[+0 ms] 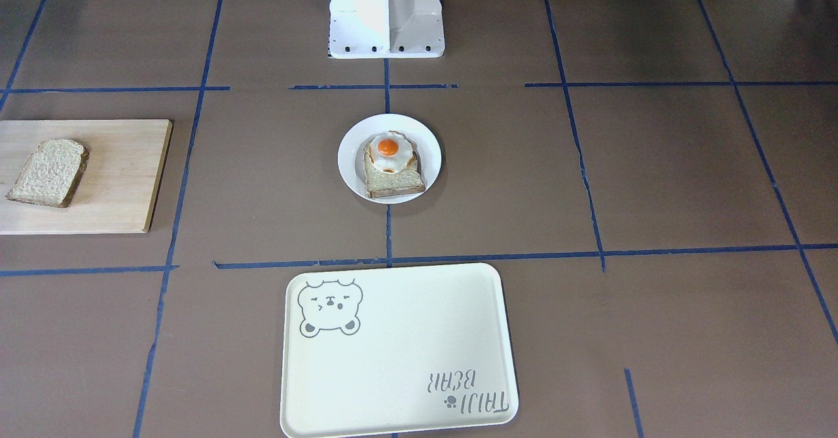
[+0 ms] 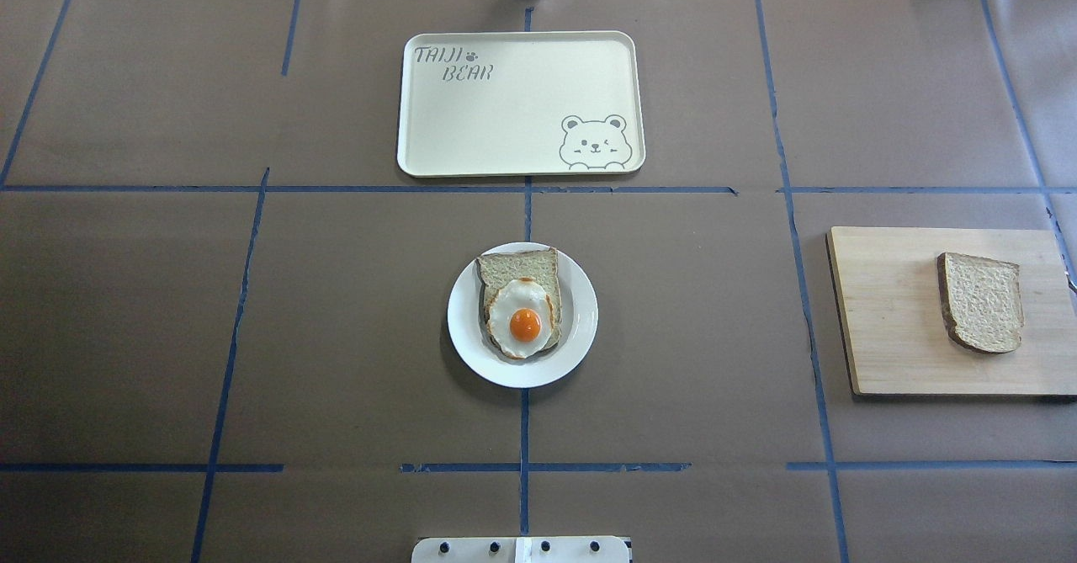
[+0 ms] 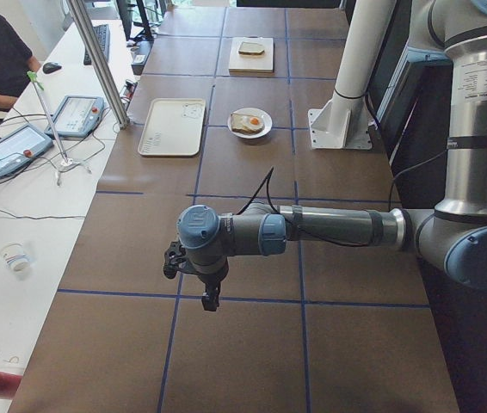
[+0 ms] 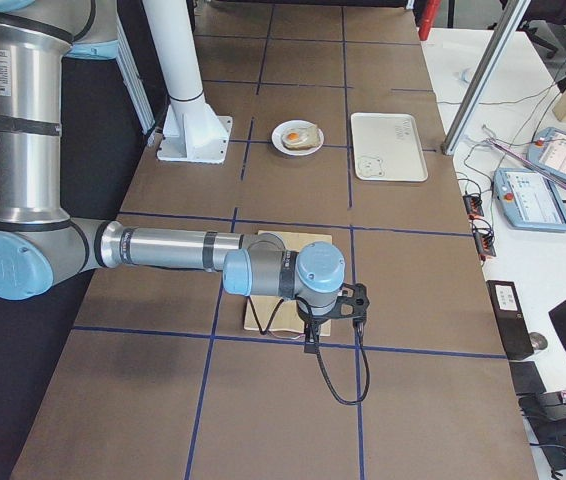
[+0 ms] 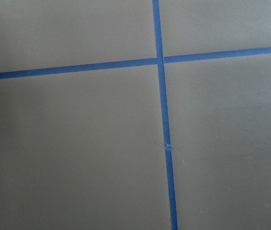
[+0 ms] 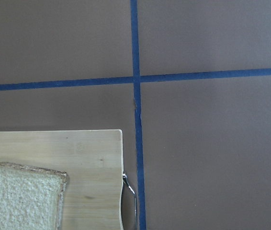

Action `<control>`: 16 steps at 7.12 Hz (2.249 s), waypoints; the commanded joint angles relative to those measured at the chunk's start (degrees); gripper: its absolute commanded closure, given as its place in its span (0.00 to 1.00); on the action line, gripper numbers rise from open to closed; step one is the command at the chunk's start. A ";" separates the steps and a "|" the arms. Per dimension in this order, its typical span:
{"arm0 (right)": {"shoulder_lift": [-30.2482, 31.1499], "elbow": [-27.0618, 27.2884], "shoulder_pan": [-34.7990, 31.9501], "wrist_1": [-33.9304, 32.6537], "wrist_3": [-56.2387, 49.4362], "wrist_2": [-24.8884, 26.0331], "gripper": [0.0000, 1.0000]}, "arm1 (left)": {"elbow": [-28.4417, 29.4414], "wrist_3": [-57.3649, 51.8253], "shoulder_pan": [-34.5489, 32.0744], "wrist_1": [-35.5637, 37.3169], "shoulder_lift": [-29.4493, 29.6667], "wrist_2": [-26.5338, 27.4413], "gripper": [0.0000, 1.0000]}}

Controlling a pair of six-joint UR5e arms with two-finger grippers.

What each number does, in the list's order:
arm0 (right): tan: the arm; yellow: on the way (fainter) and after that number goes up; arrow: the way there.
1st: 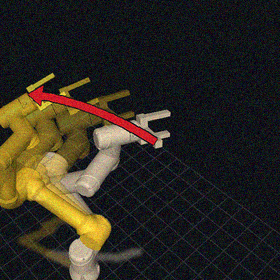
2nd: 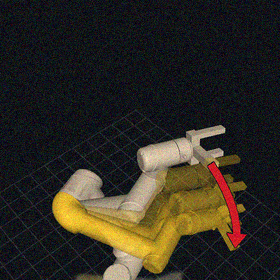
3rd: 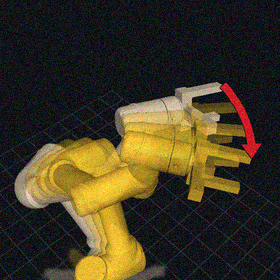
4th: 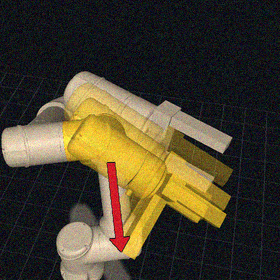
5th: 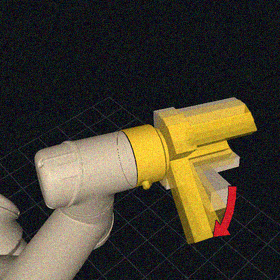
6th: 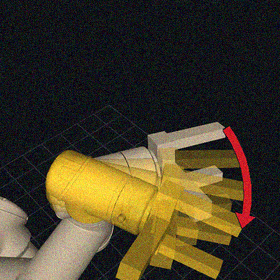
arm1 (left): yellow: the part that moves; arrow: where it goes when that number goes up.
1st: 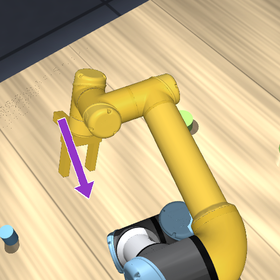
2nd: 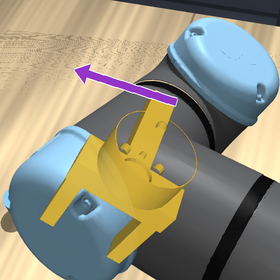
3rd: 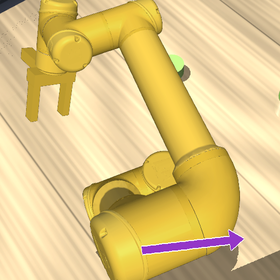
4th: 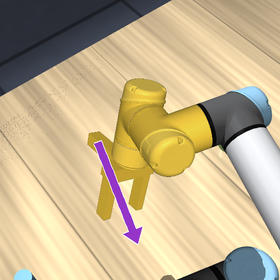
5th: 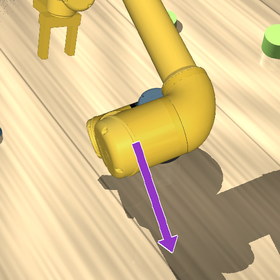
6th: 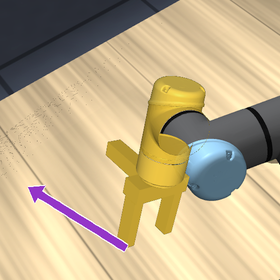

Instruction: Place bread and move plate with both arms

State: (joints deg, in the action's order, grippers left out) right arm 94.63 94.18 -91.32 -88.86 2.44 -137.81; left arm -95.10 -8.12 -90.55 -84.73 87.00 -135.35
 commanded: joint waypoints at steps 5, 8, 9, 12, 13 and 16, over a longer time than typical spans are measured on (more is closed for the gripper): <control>0.03 -0.40 0.00 0.35 0.20 0.26 0.00 | -0.26 0.04 0.03 0.00 0.10 0.00 0.00; -0.06 -0.23 0.00 0.53 0.29 0.26 0.00 | -0.26 0.04 0.03 -0.09 0.18 0.00 0.00; -0.93 0.12 0.17 1.57 0.29 0.26 0.00 | -0.26 -0.05 0.03 0.00 0.18 0.00 0.00; -1.81 -0.84 0.44 2.64 1.86 0.00 0.00 | -1.58 -0.05 -0.06 -0.09 -0.25 0.00 0.00; -5.56 -1.10 0.79 2.12 1.78 -0.09 0.00 | -1.76 -0.05 -0.06 -0.09 -0.43 0.00 0.00; -4.28 -1.28 0.88 2.99 5.18 -2.01 0.00 | -4.04 0.04 -0.15 0.00 -0.78 0.09 0.00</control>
State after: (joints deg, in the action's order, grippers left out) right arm 90.12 92.99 -90.53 -86.10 5.37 -138.73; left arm -98.31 -8.12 -90.65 -84.76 86.34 -135.29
